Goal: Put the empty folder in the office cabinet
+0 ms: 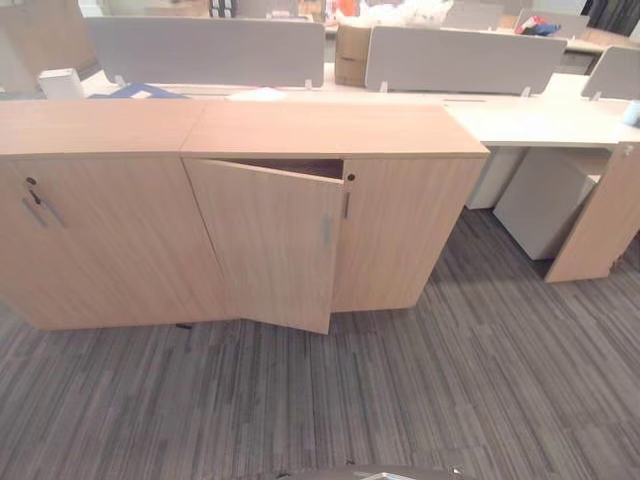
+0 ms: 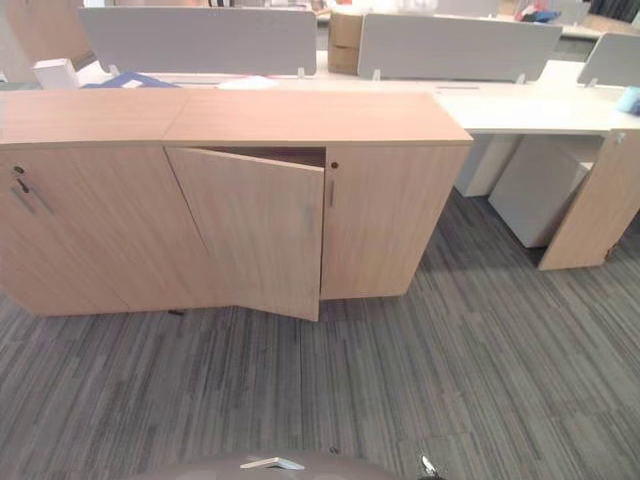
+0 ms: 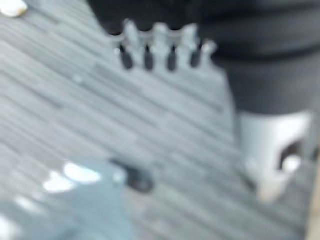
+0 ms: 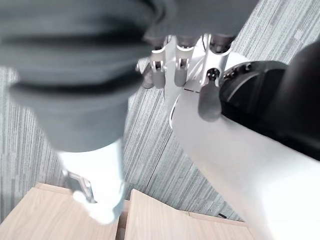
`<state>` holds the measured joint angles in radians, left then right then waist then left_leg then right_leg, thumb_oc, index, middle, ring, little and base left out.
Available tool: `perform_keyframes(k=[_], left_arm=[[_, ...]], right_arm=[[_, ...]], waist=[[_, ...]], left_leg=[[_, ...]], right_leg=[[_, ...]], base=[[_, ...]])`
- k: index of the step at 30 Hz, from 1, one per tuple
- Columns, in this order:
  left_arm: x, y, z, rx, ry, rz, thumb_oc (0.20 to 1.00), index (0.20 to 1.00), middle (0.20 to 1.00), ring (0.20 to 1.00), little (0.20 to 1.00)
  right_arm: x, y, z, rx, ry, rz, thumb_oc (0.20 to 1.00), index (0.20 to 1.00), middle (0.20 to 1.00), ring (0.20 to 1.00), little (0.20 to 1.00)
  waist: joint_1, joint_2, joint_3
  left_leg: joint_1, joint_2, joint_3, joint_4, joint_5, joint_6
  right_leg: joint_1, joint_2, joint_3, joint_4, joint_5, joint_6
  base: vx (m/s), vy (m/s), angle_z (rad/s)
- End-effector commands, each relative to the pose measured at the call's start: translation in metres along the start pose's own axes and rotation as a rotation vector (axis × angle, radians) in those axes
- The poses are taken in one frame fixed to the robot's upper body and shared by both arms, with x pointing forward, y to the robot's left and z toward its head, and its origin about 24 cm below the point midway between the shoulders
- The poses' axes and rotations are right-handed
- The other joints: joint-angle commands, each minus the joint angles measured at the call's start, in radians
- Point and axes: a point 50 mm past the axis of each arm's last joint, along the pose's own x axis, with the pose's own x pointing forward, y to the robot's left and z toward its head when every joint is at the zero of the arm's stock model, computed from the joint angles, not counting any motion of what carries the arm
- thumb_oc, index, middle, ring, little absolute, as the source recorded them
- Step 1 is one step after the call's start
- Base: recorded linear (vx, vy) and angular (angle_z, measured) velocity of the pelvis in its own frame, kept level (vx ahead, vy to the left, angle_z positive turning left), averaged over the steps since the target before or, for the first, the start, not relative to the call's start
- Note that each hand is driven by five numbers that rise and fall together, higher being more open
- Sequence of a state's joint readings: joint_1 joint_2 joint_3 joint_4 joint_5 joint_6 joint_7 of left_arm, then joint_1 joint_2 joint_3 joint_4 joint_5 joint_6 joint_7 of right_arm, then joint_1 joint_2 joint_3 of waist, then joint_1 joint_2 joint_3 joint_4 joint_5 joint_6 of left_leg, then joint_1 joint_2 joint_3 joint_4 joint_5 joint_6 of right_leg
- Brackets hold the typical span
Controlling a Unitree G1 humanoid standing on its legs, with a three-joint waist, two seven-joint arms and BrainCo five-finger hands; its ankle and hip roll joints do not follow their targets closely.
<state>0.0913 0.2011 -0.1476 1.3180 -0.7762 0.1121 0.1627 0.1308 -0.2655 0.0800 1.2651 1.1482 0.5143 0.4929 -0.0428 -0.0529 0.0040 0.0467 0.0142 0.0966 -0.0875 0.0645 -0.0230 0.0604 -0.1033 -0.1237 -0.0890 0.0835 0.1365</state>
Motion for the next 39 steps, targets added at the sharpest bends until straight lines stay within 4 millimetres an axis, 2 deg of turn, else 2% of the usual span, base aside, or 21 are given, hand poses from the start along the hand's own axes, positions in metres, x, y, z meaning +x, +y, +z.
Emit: perform_keyframes(k=[1, 7, 13, 29, 39], left_arm=[[-0.004, -0.022, 0.029, 0.054, -0.045, -0.047, 1.0, 1.0, 1.0, 1.0, 1.0], [-0.002, -0.018, 0.01, -0.002, 0.034, -0.038, 1.0, 1.0, 1.0, 1.0, 1.0], [-0.002, -0.021, 0.004, -0.009, 0.041, -0.063, 1.0, 1.0, 1.0, 1.0, 1.0], [-0.003, -0.027, 0.008, 0.001, 0.05, -0.096, 1.0, 1.0, 1.0, 1.0, 1.0], [-0.003, -0.028, 0.009, 0.014, 0.033, -0.12, 1.0, 1.0, 1.0, 1.0, 1.0]], right_arm=[[0.03, 0.041, -0.021, -0.117, 0.114, 0.118, 1.0, 1.0, 1.0, 1.0, 1.0], [0.03, 0.042, -0.017, -0.105, 0.091, 0.12, 1.0, 1.0, 1.0, 1.0, 1.0], [0.033, 0.043, -0.021, -0.147, 0.111, 0.106, 1.0, 1.0, 1.0, 1.0, 1.0], [0.032, 0.043, -0.018, -0.111, 0.096, 0.112, 1.0, 1.0, 1.0, 1.0, 1.0], [0.031, 0.045, -0.016, -0.107, 0.087, 0.117, 1.0, 1.0, 1.0, 1.0, 1.0]], waist=[[0.014, 0.011, 0.061], [0.034, 0.003, 0.054], [0.047, -0.002, 0.057], [0.03, -0.001, 0.054], [0.035, 0.001, 0.06]], left_leg=[[0.004, -0.022, -0.016, 0.0, -0.12, 0.042], [0.004, -0.024, -0.03, 0.0, -0.122, 0.04], [0.008, -0.025, -0.042, 0.0, -0.122, 0.039], [0.014, -0.021, -0.034, 0.0, -0.125, 0.037], [0.015, -0.021, -0.038, 0.0, -0.125, 0.037]], right_leg=[[0.013, -0.007, -0.036, 0.002, -0.052, 0.011], [0.024, -0.007, -0.055, 0.002, -0.061, 0.006], [0.032, -0.004, -0.067, 0.002, -0.064, 0.0], [0.035, 0.006, -0.052, 0.002, -0.071, -0.009], [0.038, 0.006, -0.058, 0.002, -0.074, -0.011]], base=[[0.01, 0.011, 0.04], [0.01, -0.007, 0.03], [0.0, -0.017, 0.09], [0.0, -0.001, 0.0], [0.0, 0.0, 0.0]])
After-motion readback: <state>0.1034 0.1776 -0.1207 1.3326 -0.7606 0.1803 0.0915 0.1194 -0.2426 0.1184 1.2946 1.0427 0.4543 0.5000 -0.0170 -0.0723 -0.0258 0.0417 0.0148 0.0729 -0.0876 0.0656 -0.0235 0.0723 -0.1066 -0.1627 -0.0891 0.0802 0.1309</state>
